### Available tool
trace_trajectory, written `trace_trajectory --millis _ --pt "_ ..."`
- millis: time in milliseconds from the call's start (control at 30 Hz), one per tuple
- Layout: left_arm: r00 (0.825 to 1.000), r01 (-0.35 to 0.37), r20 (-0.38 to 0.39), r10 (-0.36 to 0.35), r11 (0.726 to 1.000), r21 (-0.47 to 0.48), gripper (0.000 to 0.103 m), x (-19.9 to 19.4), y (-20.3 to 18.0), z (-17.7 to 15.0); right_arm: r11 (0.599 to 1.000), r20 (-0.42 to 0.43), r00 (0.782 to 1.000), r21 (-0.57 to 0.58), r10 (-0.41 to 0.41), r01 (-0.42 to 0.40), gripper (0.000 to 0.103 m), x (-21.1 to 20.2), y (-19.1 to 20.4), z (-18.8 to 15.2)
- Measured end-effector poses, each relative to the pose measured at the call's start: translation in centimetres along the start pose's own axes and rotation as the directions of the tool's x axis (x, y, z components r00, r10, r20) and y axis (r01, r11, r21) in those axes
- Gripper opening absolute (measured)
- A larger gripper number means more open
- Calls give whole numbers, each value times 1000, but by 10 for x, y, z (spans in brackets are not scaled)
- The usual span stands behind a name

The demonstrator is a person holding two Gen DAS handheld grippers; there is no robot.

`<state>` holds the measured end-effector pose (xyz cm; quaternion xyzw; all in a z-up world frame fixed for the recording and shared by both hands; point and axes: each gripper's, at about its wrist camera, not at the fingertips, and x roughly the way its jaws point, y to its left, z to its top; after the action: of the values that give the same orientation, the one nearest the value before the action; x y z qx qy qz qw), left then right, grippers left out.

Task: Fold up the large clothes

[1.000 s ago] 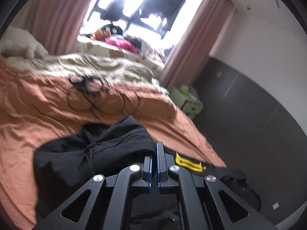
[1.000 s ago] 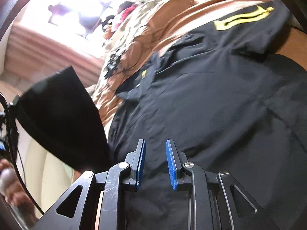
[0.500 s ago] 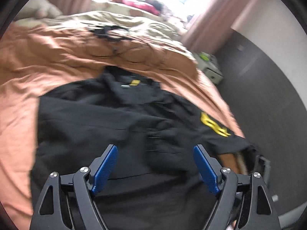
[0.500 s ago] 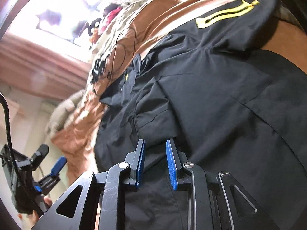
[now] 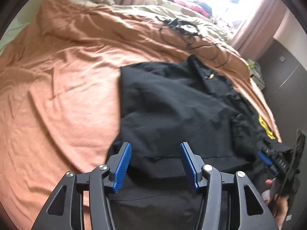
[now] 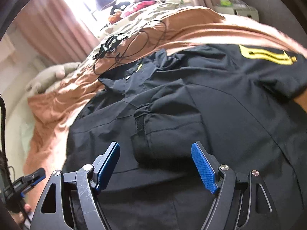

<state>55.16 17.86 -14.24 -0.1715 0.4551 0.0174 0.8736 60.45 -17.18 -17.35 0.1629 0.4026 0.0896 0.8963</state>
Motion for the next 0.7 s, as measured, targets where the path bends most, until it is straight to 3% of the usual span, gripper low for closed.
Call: trace_trajectory --millis 100,200,333,367,400,433,467,700 --pt "999 -31 -20 31 1000 -2 53 11 13 -6 995 -11 999 -85 -46 45 77 13 19 -2" --pt "997 -44 -58 44 999 -10 43 26 26 -12 989 -62 995 -133 -80 71 77 30 30 -6" --pt "993 -77 -85 76 997 -11 33 40 37 -20 965 -124 974 -204 -190 163 75 54 30 -19" --pt "993 -83 -89 82 996 -13 28 42 39 -21 965 -120 972 -196 -200 174 70 54 27 -20" --pt "991 -94 -95 92 995 -18 25 45 41 -22 968 -108 973 -172 -202 182 54 49 22 -18" --pt "990 -101 -99 99 995 -22 21 46 43 -23 975 -110 977 -147 -185 168 39 46 16 -15" --pt "989 -107 -102 104 994 -28 20 47 45 -24 983 -108 982 -115 -154 142 37 41 8 -12" --pt "985 -141 -98 139 990 -13 19 43 41 -25 991 -14 1000 135 -2 3 35 -3 -57 14"
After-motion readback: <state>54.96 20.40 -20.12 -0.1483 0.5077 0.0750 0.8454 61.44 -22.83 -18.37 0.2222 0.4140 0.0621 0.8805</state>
